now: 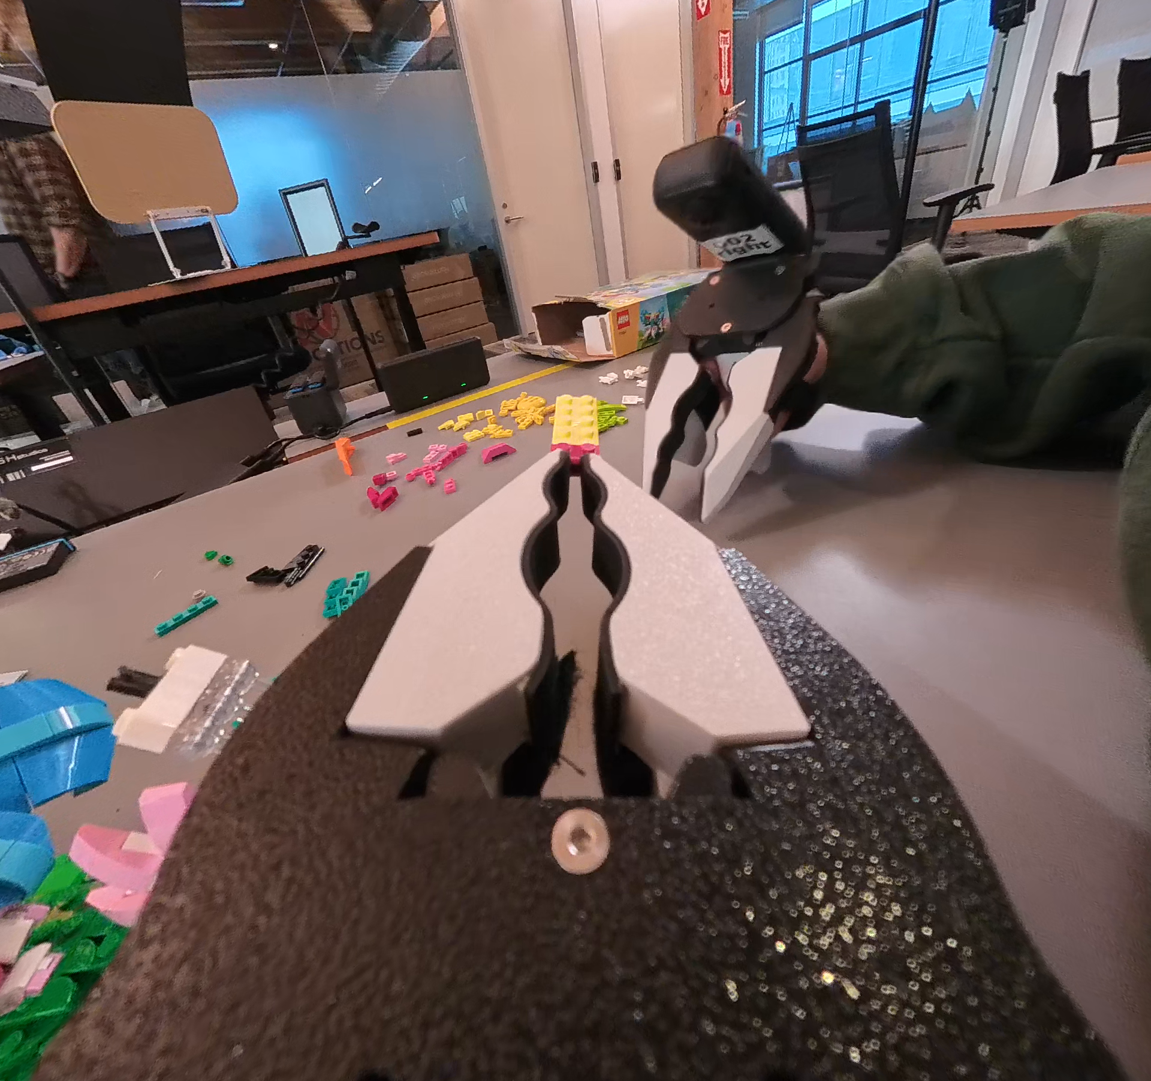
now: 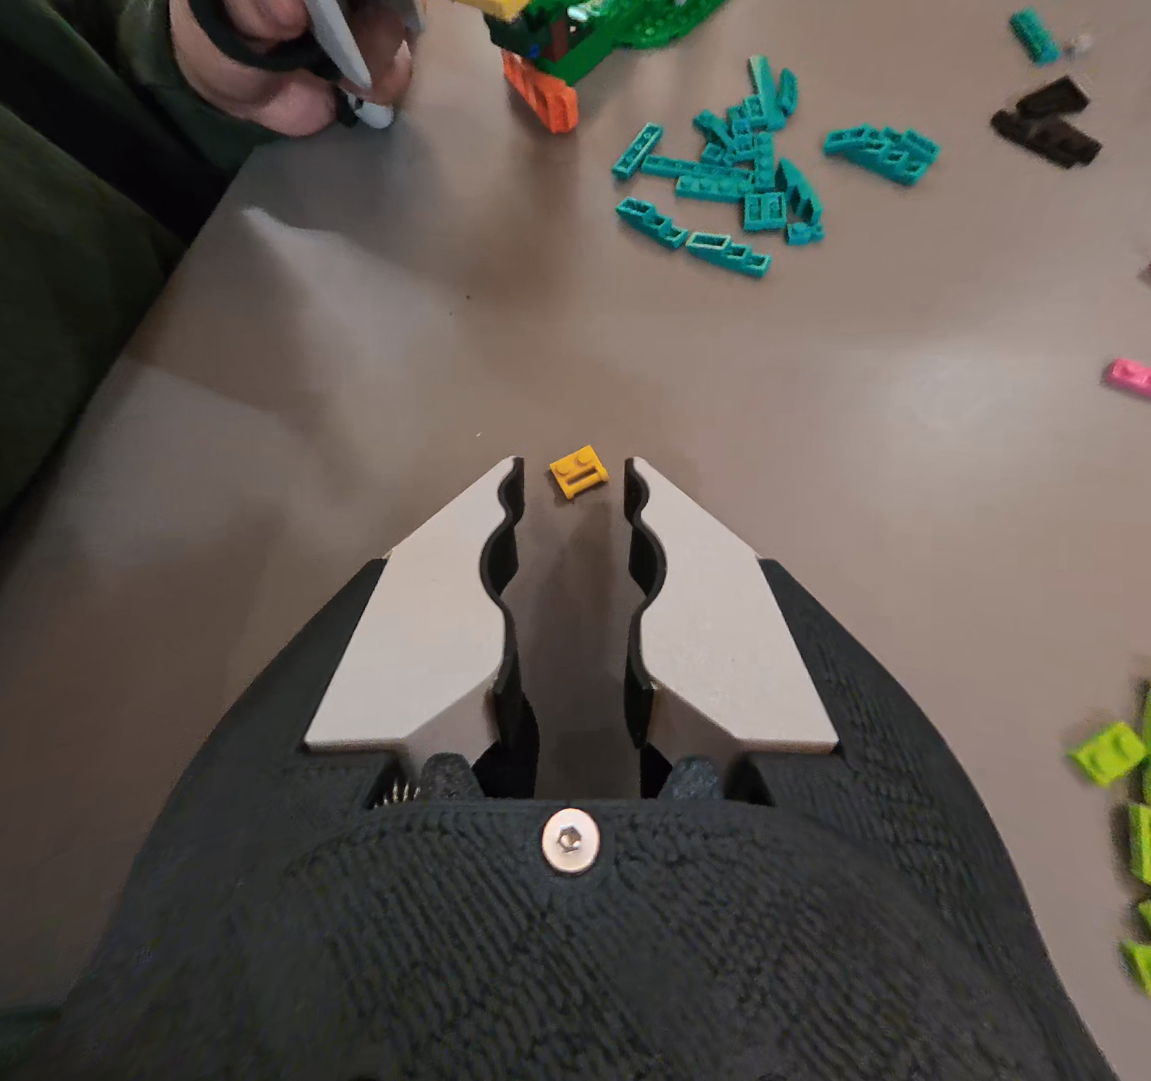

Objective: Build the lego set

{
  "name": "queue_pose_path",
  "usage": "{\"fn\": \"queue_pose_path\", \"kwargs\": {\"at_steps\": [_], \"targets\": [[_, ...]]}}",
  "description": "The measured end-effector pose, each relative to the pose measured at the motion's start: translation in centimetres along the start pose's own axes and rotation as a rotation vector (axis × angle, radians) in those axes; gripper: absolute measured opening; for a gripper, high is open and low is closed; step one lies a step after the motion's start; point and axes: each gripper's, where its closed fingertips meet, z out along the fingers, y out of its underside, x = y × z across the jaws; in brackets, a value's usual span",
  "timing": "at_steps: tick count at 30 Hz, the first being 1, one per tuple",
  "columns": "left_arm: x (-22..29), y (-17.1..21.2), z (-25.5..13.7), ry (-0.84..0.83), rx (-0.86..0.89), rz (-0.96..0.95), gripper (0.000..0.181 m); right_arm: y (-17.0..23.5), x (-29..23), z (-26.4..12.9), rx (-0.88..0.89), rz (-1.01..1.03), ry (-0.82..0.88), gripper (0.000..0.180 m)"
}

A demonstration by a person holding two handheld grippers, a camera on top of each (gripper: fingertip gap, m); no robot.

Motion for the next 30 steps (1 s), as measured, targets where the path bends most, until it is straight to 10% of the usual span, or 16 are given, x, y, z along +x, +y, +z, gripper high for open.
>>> {"fn": "queue_pose_path", "kwargs": {"at_steps": [8,14,30], "targets": [[-0.1,0.1,0.1,-0.009,-0.008,-0.001,0.001,0.5,0.7,0.8,-0.071,0.028,-0.038,0.015],[-1.3,0.8,0.7,-0.132,-0.067,-0.024,0.001,-6.3,2.2,-2.5,0.183,0.194,0.290,0.015],[0.9,-1.7,0.9,-0.059,0.010,-0.092,0.000,-12.8,-3.4,-2.6,0.105,-0.103,0.368,0.015]]}}
